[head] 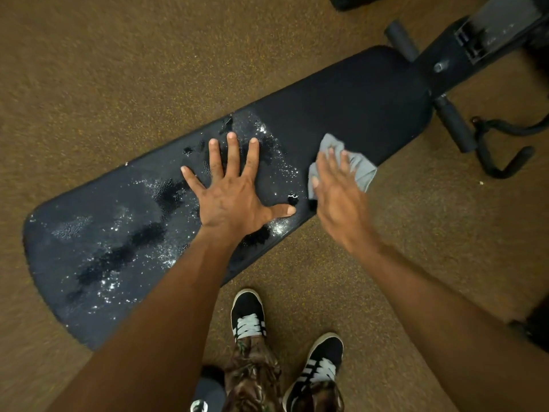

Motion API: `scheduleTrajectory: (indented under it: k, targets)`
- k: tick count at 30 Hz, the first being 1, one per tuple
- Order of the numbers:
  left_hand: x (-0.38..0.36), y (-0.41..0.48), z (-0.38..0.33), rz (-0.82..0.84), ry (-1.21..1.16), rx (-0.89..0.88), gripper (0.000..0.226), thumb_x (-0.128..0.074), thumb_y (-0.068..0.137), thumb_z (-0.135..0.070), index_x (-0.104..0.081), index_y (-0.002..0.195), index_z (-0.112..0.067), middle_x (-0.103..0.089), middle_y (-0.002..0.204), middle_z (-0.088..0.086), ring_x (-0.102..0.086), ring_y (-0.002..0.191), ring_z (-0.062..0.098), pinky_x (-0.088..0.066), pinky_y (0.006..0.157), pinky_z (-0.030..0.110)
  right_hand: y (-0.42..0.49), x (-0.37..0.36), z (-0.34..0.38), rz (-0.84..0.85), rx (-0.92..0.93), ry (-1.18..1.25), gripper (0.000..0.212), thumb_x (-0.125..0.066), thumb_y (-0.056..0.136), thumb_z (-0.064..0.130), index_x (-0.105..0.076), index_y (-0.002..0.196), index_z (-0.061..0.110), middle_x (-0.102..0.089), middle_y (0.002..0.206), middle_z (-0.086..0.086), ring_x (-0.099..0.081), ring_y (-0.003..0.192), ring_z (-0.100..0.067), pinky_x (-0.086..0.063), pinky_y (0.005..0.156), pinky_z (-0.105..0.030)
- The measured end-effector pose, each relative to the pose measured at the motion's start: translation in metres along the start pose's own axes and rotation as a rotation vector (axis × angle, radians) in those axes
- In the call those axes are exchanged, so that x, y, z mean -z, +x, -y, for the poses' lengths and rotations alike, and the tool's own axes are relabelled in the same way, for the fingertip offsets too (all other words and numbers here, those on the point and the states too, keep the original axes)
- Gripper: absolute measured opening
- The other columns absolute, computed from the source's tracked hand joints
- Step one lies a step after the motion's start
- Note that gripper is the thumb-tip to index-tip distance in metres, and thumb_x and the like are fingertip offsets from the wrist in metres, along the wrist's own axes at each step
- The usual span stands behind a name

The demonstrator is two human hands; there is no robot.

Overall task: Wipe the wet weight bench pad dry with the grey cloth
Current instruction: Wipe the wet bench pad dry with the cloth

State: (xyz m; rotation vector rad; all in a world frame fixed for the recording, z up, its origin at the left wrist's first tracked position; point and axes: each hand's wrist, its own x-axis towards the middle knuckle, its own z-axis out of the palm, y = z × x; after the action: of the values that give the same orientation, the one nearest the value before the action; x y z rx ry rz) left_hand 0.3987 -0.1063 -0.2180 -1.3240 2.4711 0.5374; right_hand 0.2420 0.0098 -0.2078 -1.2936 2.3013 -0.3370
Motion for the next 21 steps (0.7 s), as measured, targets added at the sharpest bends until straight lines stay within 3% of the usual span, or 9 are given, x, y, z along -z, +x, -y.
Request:
scheduleTrajectory:
  k: [4, 9, 12, 16, 19, 21]
  targets:
    - [0.001, -0.001, 0.0, -0.006, -0.005, -0.004, 0.137, -0.029, 0.052, -0.108, 0.018, 0.157, -0.033, 0.025, 0.166, 0.002, 0.025, 0.151, 0.033, 0.005, 0.106, 0.081, -0.041, -0.009, -0.009, 0.028, 0.074, 0.0, 0.052, -0.023, 0.109, 0.026, -0.011, 0.156, 0.009, -0.008, 0.165, -0.01, 0.006, 0.152, -0.025, -0.013, 0.123, -0.045]
    - [0.004, -0.001, -0.001, 0.013, 0.007, -0.001, 0.137, -0.029, 0.053, -0.107, 0.021, 0.156, -0.033, 0.025, 0.166, 0.002, 0.026, 0.151, 0.033, 0.005, 0.106, 0.08, 0.015, 0.013, -0.041, -0.173, -0.247, 0.023, 0.054, -0.023, 0.109, 0.027, -0.01, 0.158, 0.007, -0.006, 0.166, -0.013, 0.002, 0.153, -0.03, -0.018, 0.12, -0.042]
    - [0.004, -0.001, -0.002, 0.02, 0.022, -0.001, 0.137, -0.029, 0.053, -0.108, 0.022, 0.156, -0.033, 0.026, 0.166, 0.002, 0.026, 0.15, 0.034, 0.005, 0.106, 0.08, 0.053, 0.023, -0.037, -0.229, -0.299, 0.013, 0.054, -0.025, 0.109, 0.025, -0.016, 0.155, 0.0, -0.015, 0.163, -0.02, -0.004, 0.152, -0.036, -0.015, 0.123, -0.043]
    - [0.003, 0.0, -0.001, 0.014, 0.03, -0.005, 0.136, -0.028, 0.054, -0.107, 0.023, 0.156, -0.033, 0.026, 0.166, 0.003, 0.026, 0.15, 0.034, 0.004, 0.107, 0.08, 0.013, -0.007, 0.003, -0.183, -0.176, -0.012, 0.053, -0.03, 0.106, 0.013, -0.015, 0.155, 0.001, -0.013, 0.163, -0.021, -0.006, 0.152, -0.035, -0.016, 0.123, -0.046]
    - [0.002, -0.001, 0.0, 0.002, 0.029, -0.011, 0.135, -0.029, 0.055, -0.106, 0.022, 0.156, -0.032, 0.026, 0.166, 0.003, 0.026, 0.15, 0.034, 0.003, 0.107, 0.081, -0.042, -0.032, 0.025, -0.072, -0.049, 0.038, 0.056, -0.027, 0.105, 0.017, -0.006, 0.156, 0.01, -0.003, 0.164, -0.01, 0.006, 0.152, -0.028, -0.019, 0.123, -0.045]
    - [0.001, -0.001, 0.0, 0.004, 0.021, -0.013, 0.135, -0.028, 0.055, -0.107, 0.022, 0.156, -0.033, 0.026, 0.166, 0.003, 0.026, 0.15, 0.034, 0.003, 0.108, 0.081, -0.055, -0.032, 0.016, -0.086, -0.053, 0.119, 0.055, -0.028, 0.106, 0.021, -0.004, 0.155, 0.014, -0.003, 0.164, -0.006, 0.003, 0.152, -0.027, -0.025, 0.12, -0.042]
